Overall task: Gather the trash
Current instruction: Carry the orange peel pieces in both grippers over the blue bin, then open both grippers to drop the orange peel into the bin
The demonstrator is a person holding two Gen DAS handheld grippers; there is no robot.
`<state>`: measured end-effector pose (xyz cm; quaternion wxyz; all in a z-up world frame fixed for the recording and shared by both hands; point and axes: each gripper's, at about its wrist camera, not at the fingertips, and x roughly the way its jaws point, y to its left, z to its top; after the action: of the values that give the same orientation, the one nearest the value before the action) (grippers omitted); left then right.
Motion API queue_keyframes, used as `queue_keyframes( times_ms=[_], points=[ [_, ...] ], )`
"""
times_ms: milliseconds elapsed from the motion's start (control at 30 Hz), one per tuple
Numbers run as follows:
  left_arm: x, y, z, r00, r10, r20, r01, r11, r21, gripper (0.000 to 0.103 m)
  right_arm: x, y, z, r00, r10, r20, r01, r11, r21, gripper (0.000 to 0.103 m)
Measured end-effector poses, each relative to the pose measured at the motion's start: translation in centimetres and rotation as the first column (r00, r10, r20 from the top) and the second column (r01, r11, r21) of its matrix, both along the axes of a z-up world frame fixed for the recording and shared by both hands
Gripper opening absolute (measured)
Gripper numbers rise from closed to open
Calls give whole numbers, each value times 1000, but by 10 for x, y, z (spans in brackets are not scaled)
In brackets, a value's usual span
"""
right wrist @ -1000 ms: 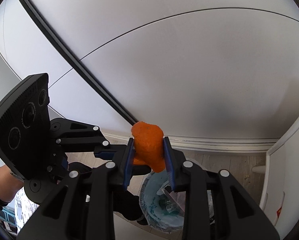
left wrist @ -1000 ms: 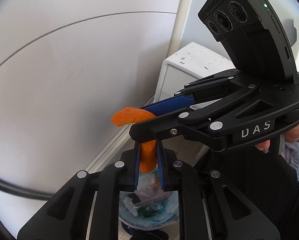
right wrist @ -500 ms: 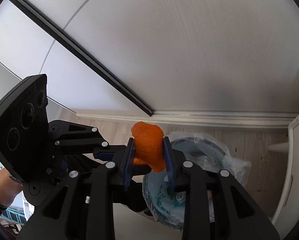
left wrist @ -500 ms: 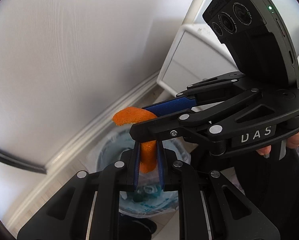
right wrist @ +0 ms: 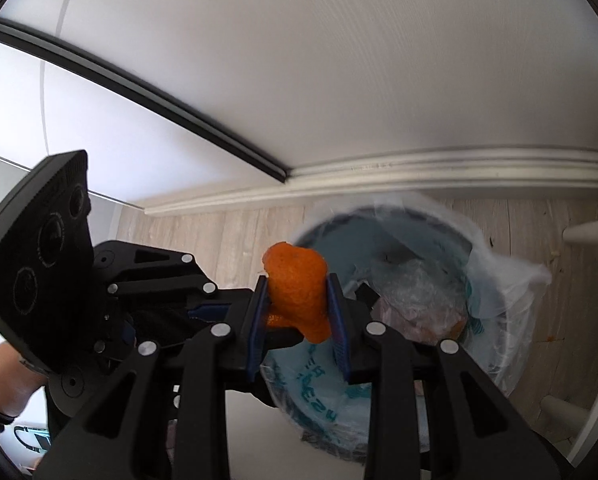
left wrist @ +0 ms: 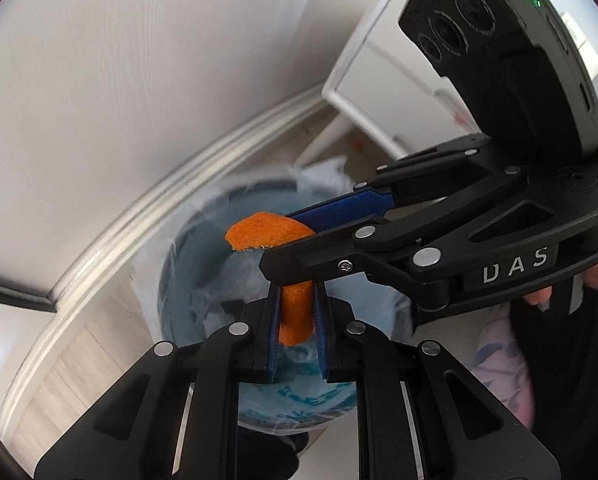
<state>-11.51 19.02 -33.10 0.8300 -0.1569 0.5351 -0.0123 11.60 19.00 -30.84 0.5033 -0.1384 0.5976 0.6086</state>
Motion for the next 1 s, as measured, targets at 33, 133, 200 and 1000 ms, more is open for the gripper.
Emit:
queue_keyframes(
  times_ms=[33, 133, 200, 1000],
  points=[
    [2, 1, -7, 1000, -3, -12, 3, 1000, -8, 13, 0, 2, -5, 1000, -5, -9, 5, 1000, -11, 29],
    [8, 6, -21, 999, -2, -34, 0, 999, -44, 13, 4, 4, -23, 999, -23, -31, 22, 999, -40, 29],
    [12, 6, -31, 999, -2, -45, -1, 998, -60, 13, 5, 4, -31, 999, -29, -41, 26, 998, -58, 29],
    [4, 0, -29, 998, 50, -41, -48, 997, 59, 97, 19, -14, -8, 970, -101, 219, 104, 995, -2, 96]
  ],
)
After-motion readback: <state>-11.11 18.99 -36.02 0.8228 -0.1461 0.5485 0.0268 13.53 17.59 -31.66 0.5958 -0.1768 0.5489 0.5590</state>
